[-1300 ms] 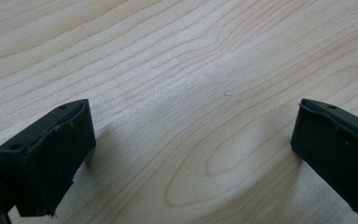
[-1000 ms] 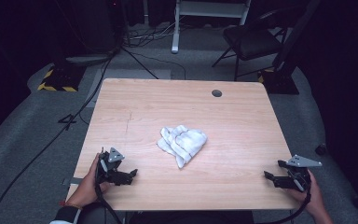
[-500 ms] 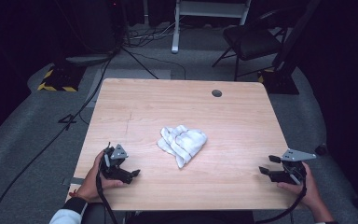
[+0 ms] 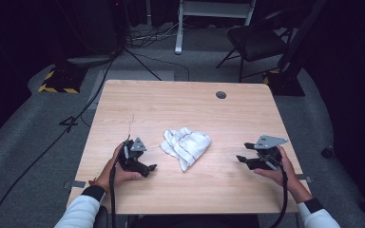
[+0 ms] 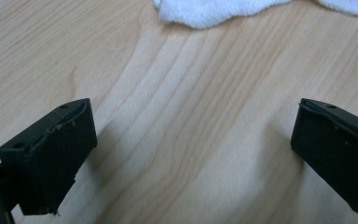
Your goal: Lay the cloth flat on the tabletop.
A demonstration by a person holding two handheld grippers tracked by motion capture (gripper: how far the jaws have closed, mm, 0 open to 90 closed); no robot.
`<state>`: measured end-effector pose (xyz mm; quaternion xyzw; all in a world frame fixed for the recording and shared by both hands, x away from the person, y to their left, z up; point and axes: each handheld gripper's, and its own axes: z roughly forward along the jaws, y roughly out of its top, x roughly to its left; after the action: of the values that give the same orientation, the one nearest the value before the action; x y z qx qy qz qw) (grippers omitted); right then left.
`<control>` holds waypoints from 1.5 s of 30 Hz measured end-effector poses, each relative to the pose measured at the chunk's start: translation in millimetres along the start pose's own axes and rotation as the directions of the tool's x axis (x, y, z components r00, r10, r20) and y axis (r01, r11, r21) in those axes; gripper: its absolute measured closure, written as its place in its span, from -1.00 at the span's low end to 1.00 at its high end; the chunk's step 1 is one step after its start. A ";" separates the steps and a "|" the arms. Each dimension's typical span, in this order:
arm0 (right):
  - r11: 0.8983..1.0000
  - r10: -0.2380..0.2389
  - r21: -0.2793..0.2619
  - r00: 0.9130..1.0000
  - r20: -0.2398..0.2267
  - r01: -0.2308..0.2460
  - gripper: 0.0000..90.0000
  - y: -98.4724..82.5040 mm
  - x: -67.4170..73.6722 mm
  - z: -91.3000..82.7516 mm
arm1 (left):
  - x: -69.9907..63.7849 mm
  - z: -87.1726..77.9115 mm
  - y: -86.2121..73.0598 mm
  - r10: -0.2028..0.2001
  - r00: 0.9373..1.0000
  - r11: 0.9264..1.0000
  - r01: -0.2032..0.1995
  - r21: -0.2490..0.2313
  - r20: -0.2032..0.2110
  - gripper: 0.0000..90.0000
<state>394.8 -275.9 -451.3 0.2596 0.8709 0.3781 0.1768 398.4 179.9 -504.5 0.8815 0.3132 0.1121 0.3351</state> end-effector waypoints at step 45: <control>0.990 -0.143 0.009 0.989 -0.047 0.143 0.86 61.9 54.0 72.1 | -22.8 26.9 56.3 0.133 0.984 0.989 -0.124 -0.079 0.121 0.76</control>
<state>407.5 -167.6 -457.9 0.1888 0.8933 0.3652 0.1817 418.5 119.0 -487.1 0.8926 0.2299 0.0888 0.3775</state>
